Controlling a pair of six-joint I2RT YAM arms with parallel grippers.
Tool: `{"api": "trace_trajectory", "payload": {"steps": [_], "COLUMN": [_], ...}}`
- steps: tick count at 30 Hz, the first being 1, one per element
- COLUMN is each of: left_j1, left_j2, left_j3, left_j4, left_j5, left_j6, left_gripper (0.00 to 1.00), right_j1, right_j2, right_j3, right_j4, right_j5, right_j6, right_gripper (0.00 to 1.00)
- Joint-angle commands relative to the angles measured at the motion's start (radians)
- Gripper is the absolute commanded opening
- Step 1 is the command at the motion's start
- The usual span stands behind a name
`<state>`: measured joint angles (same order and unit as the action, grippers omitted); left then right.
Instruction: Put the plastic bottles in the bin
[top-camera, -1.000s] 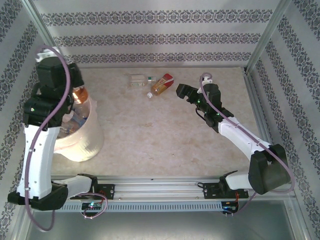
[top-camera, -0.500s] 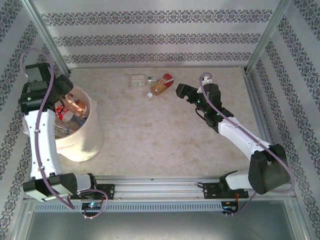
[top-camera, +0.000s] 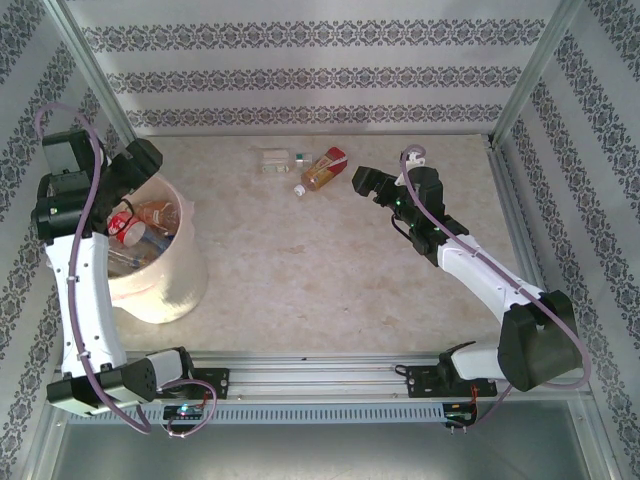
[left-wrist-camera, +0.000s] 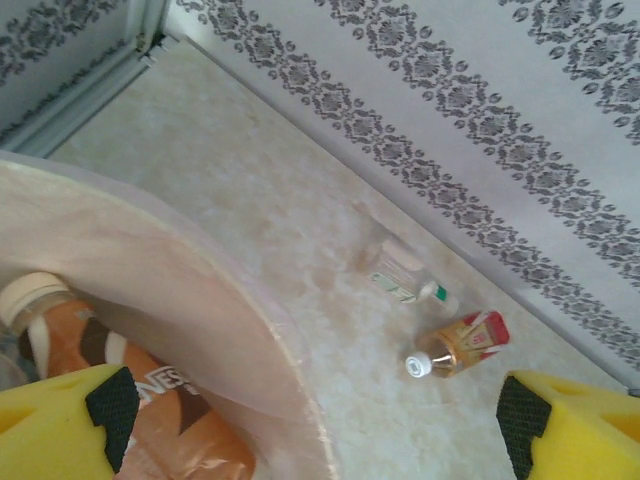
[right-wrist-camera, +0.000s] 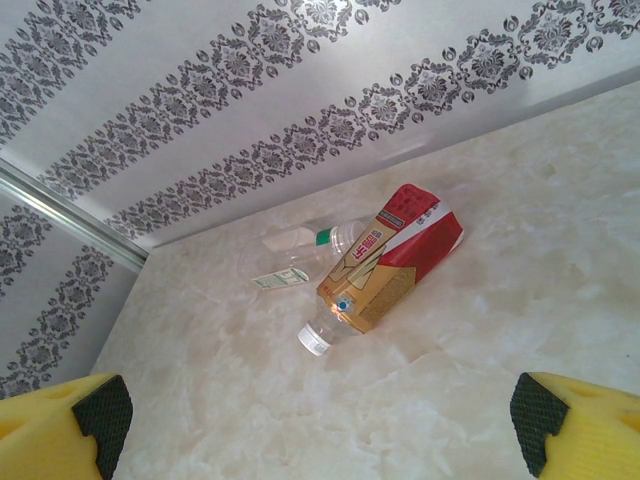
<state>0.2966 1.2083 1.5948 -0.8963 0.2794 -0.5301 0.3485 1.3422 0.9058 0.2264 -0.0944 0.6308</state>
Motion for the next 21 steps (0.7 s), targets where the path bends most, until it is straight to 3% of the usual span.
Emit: {"api": "trace_trajectory", "payload": {"steps": [1,7,12,16,21], "left_j1": [0.009,0.009,-0.032,-0.139,-0.356], "left_j2": [0.029,-0.001,-0.033,-0.036,0.014], "left_j3": [-0.068,-0.081,-0.025,0.032,0.123], "left_j4": [0.031,0.07,0.043,0.019,0.025], "left_j5": [0.054,0.077,0.026,-0.072,-0.208], "left_j6": [-0.046,-0.051,-0.034,-0.008,0.035], "left_gripper": [0.94,0.99,1.0,1.0,1.0], "right_j1": [-0.009,-0.009,-0.009,-0.01,-0.015], "right_j2": [-0.017,-0.029,-0.045,-0.069,-0.112], "right_j3": [0.006,-0.005,-0.024,-0.045,-0.078], "right_j4": [0.03,0.02,0.032,0.036,0.039], "right_j5": [-0.014,0.002,0.045,0.094,0.161], "right_j6": [0.008,0.024,0.035,0.032,0.028], "right_gripper": [0.98,0.98,0.98,0.98,0.98]}}
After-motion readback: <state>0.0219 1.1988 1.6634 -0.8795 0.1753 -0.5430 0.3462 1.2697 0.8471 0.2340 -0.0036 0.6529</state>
